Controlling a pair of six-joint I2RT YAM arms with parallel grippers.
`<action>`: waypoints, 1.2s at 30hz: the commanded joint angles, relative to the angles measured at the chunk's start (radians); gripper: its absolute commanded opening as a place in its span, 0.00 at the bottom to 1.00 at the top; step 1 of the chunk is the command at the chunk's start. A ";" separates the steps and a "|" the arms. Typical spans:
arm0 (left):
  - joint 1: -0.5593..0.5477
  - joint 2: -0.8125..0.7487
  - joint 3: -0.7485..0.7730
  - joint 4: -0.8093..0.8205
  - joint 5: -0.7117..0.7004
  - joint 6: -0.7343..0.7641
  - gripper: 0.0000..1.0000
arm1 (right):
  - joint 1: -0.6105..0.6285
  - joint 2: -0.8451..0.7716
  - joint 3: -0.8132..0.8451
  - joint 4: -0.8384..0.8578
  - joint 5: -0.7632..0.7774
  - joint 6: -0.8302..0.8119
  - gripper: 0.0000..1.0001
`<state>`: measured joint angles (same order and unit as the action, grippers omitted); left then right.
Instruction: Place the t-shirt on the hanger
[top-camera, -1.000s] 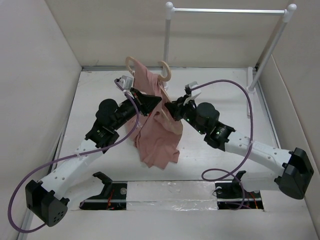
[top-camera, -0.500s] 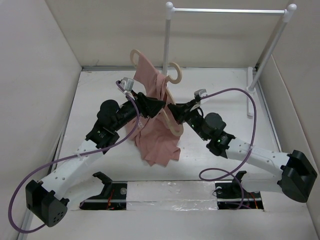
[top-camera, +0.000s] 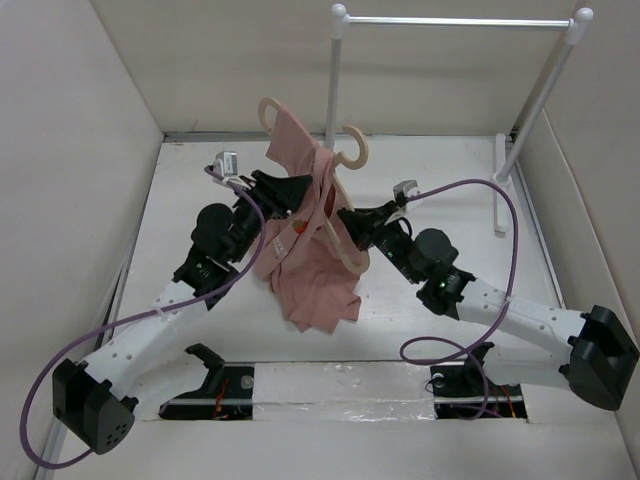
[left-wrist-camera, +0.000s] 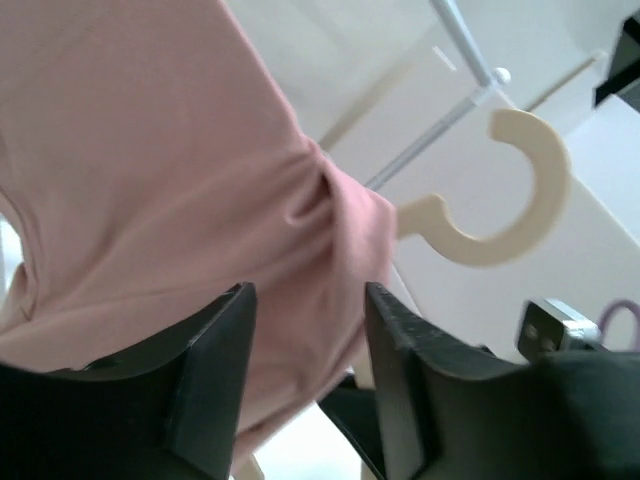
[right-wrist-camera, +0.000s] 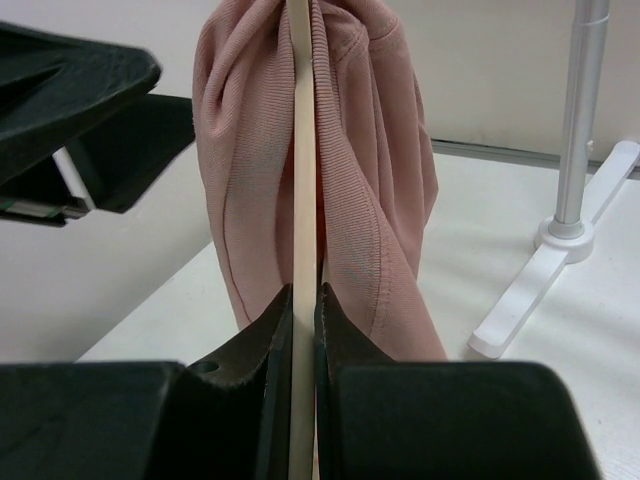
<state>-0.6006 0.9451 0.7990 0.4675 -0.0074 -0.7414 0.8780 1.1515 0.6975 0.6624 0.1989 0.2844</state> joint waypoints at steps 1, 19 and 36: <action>-0.004 0.061 0.077 0.068 -0.072 -0.061 0.47 | 0.012 -0.042 0.004 0.103 -0.015 0.002 0.00; 0.028 0.142 0.087 0.199 -0.126 -0.130 0.62 | 0.032 -0.007 0.025 0.065 -0.033 -0.014 0.00; 0.041 0.287 0.193 0.122 -0.052 -0.112 0.49 | 0.050 0.048 0.137 -0.056 -0.016 -0.093 0.00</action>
<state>-0.5610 1.2358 0.9371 0.5537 -0.1013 -0.8719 0.9180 1.1950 0.7574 0.5571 0.1852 0.2268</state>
